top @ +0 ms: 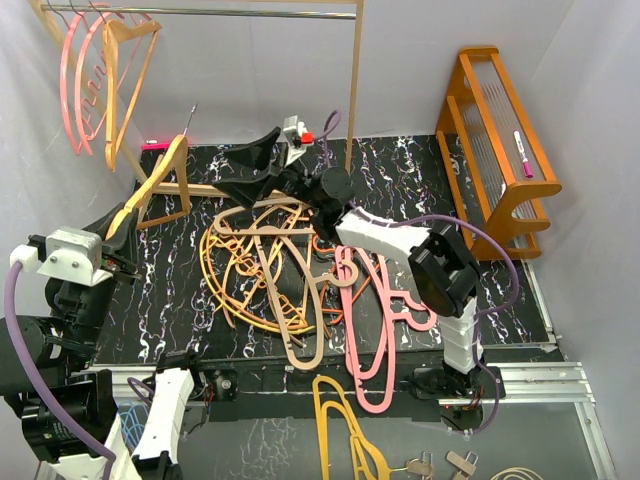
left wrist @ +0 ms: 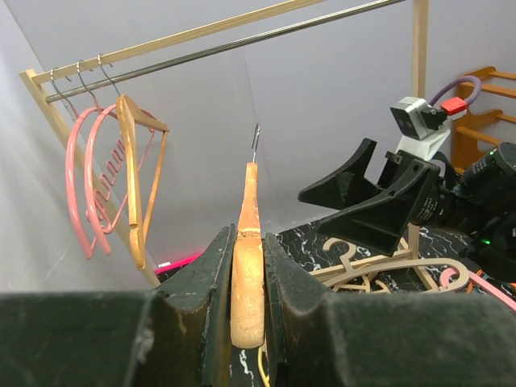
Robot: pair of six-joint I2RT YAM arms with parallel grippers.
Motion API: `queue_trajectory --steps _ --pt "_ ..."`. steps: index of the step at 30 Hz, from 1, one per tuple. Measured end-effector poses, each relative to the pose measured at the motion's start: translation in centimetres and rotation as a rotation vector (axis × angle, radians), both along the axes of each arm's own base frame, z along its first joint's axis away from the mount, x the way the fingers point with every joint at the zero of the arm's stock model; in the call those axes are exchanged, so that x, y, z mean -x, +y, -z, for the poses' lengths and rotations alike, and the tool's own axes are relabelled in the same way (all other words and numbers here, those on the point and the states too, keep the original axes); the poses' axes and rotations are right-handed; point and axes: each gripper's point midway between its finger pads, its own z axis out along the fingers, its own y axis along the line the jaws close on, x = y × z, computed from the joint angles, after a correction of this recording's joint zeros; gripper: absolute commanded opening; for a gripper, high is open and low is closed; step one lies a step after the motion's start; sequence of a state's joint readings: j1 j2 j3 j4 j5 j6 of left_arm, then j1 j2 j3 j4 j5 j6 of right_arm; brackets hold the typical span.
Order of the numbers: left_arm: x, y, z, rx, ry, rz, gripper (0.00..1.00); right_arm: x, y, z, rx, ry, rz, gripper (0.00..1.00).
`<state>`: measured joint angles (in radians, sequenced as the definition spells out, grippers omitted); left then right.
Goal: Organize the hangers
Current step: Adjust the hanger at the center of the board.
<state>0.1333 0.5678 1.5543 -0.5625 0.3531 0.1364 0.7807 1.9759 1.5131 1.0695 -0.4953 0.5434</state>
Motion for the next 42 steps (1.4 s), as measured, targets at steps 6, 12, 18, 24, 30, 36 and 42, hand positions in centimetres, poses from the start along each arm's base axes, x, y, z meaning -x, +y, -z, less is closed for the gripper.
queue_trajectory --steps 6,12,18,24,30,36,42 --pt "-0.2 -0.1 0.0 0.003 -0.003 0.008 0.0 2.0 3.7 0.2 -0.013 -0.018 -0.044 0.97" --pt "-0.2 -0.4 -0.3 0.016 -0.015 0.025 0.0 2.1 7.8 2.9 0.036 -0.017 -0.024 0.95" --pt "-0.1 -0.6 -0.7 0.03 -0.027 0.041 0.0 1.9 10.6 3.8 0.072 -0.048 0.011 0.86" --pt "-0.1 -0.8 -0.8 0.035 -0.03 0.049 0.0 0.9 10.9 3.7 0.081 -0.078 0.084 0.28" --pt "-0.6 -0.7 -0.3 0.04 -0.007 0.048 0.0 1.1 10.8 6.2 0.138 -0.158 0.133 0.08" --pt "-1.4 -0.6 1.6 0.039 0.098 0.045 0.89 -0.1 8.7 9.3 0.241 -0.137 0.219 0.08" --pt "-1.9 -2.1 2.8 0.039 0.257 0.138 0.97 -5.4 4.3 11.5 0.361 -0.15 0.394 0.08"
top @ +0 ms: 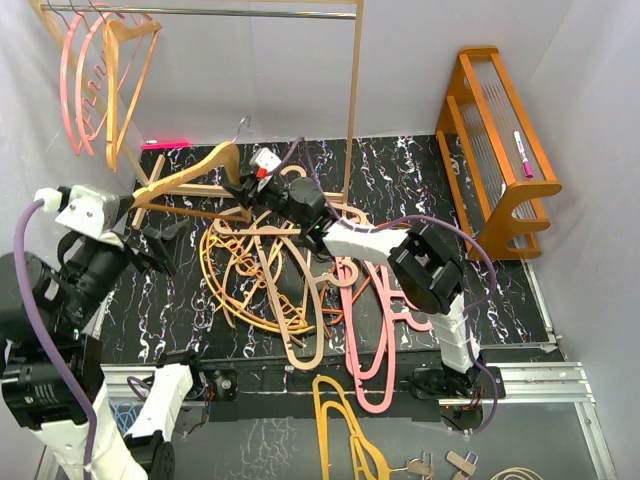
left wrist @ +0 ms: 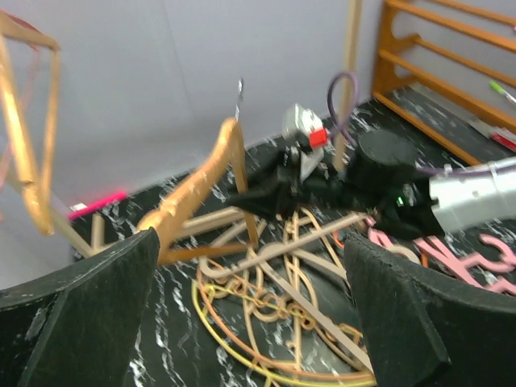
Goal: Organize the hangers
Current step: Adjust the hanger at the center of the board.
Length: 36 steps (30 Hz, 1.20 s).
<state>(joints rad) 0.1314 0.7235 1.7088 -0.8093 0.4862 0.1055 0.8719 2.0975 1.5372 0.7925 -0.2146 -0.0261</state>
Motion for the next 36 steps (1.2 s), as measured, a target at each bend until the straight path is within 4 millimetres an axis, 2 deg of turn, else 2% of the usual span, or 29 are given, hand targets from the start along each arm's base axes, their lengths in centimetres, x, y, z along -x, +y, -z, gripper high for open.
queue_trajectory --steps 4,7,10,13,16,21,25,30,33,36 --pt "-1.0 -0.6 2.1 0.0 0.158 0.054 0.97 -2.6 -3.2 0.6 0.049 -0.005 0.08 0.08" --pt "-2.7 -0.4 4.2 -0.007 0.301 0.066 0.97 -3.5 -4.9 0.3 0.068 -0.025 0.11 0.08" --pt "-4.4 -0.3 5.9 -0.022 0.435 0.096 0.97 -3.1 -5.3 -0.5 0.105 -0.061 0.098 0.08" --pt "-6.1 -0.1 6.6 -0.037 0.534 0.123 0.97 -2.0 -5.1 -1.0 0.155 -0.111 0.059 0.08" --pt "-7.4 0.5 8.2 -0.048 0.63 0.117 0.97 -2.0 -6.1 -1.0 0.202 -0.127 0.072 0.08" --pt "-7.7 0.6 9.7 -0.072 0.692 0.143 0.96 -0.8 -6.6 -0.7 0.28 -0.207 0.044 0.08" --pt "-7.5 1.1 9.6 -0.113 0.678 0.127 0.97 -0.2 -6.7 0.6 0.341 -0.242 0.024 0.08" --pt "-7.2 2.0 9.3 -0.182 0.642 0.093 0.97 -0.1 -8.1 2.9 0.407 -0.243 0.021 0.08" --pt "-6.5 2.7 10.8 -0.231 0.669 0.074 0.97 -0.5 -9.0 3.6 0.429 -0.242 0.034 0.08" --pt "-5.7 3.3 13.2 -0.271 0.727 0.071 0.97 -1.0 -9.9 3.6 0.436 -0.243 0.049 0.08"
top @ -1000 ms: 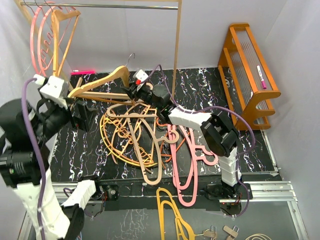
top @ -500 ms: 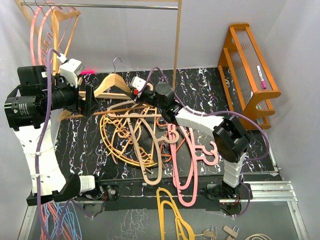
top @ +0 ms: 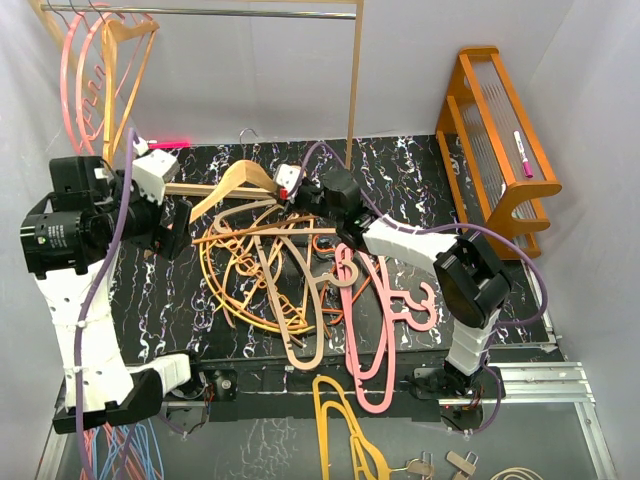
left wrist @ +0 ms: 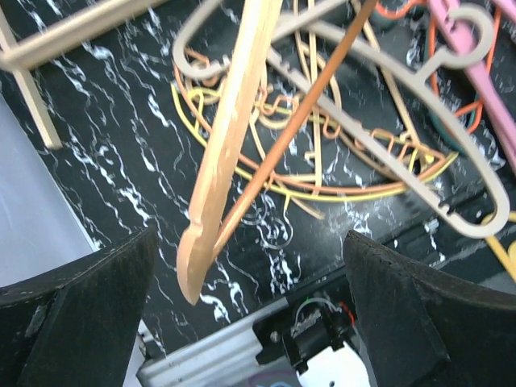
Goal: Organize the hangers
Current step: Adjust the hanger at the center of the board.
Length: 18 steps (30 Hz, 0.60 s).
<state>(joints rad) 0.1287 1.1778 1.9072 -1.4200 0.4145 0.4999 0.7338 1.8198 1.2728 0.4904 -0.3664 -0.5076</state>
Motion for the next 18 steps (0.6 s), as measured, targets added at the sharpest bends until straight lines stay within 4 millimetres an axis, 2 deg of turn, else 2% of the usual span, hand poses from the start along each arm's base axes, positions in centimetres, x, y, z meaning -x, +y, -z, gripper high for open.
queue_trajectory --steps 5,10,12,14,18 --pt "0.5 0.6 3.6 -0.033 0.103 0.009 0.97 -0.5 -1.7 -0.7 -0.009 -0.004 0.012 0.08" --pt "-0.5 0.9 4.5 -0.048 0.104 0.006 0.96 -0.5 -2.3 -2.3 -0.036 -0.026 0.014 0.08" --pt "-1.0 1.0 4.7 -0.049 0.093 0.006 0.93 -0.3 -2.2 -2.6 -0.041 -0.032 0.001 0.08" --pt "-1.5 1.1 5.0 -0.049 0.086 0.005 0.79 -0.2 -2.2 -2.6 -0.041 -0.031 -0.004 0.08" --pt "-2.2 0.8 5.1 -0.028 0.084 0.011 0.36 -0.1 -2.1 -2.6 -0.041 -0.031 -0.011 0.08"
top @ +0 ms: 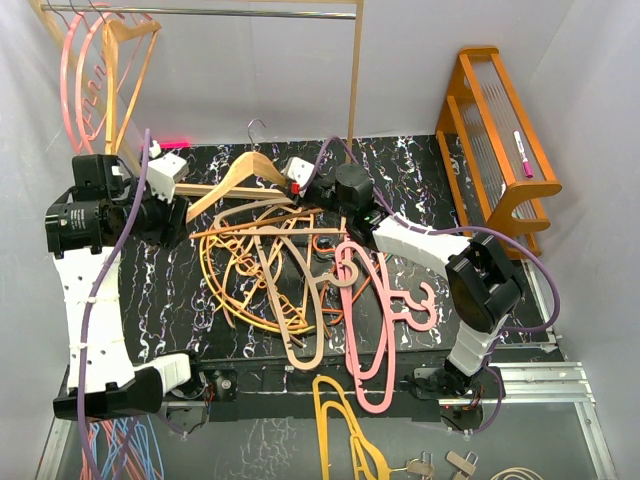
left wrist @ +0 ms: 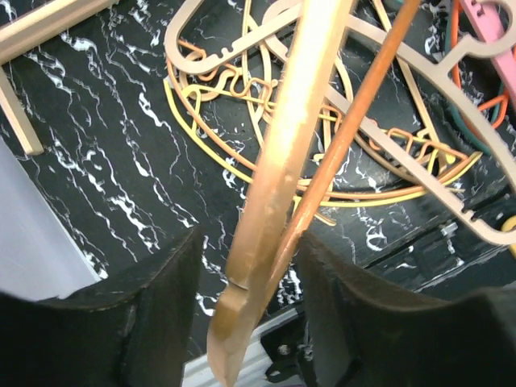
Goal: Organize the hangers
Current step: Adjust the hanger at the center of the board.
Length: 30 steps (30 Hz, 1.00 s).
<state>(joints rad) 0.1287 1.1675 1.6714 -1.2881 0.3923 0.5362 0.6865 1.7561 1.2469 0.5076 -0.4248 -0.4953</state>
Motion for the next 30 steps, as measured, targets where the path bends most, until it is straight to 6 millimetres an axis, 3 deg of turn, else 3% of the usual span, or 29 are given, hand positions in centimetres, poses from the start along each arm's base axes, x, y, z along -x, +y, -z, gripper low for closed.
queue_trajectory --steps 2,9,12,16,17,18,19,20,25,30 --pt "-0.1 -0.3 0.1 0.018 0.01 0.009 0.27 -0.1 -0.1 0.1 0.002 0.001 0.006 0.08" --pt "0.3 -1.1 0.4 0.04 0.027 0.06 0.24 0.0 -0.1 0.2 0.012 -0.008 -0.003 0.08" --pt "0.8 -1.4 0.5 0.05 0.041 0.08 0.02 0.1 0.0 0.2 0.014 -0.011 -0.012 0.08" --pt "1.3 -1.7 0.7 0.057 0.056 0.103 0.0 0.2 0.1 0.3 0.018 -0.012 -0.021 0.08" --pt "1.4 -1.7 0.7 0.057 0.058 0.107 0.0 0.3 0.1 0.3 0.019 -0.011 -0.022 0.15" --pt "1.4 -1.7 0.7 0.057 0.059 0.107 0.0 0.3 0.1 0.4 0.02 -0.011 -0.023 0.4" --pt "1.4 -1.7 0.7 0.057 0.059 0.105 0.0 0.3 0.1 0.4 0.02 -0.011 -0.023 0.79" --pt "1.3 -1.6 0.6 0.058 0.056 0.094 0.0 0.2 0.1 0.4 0.016 -0.006 -0.018 0.96" --pt "0.9 -0.5 -0.9 0.026 -0.021 -0.017 0.0 -0.5 -0.6 -1.1 -0.066 0.004 0.056 0.98" --pt "1.7 1.4 -4.5 -0.024 -0.22 -0.177 0.0 0.6 -2.7 -3.2 -0.147 0.036 0.115 0.98"
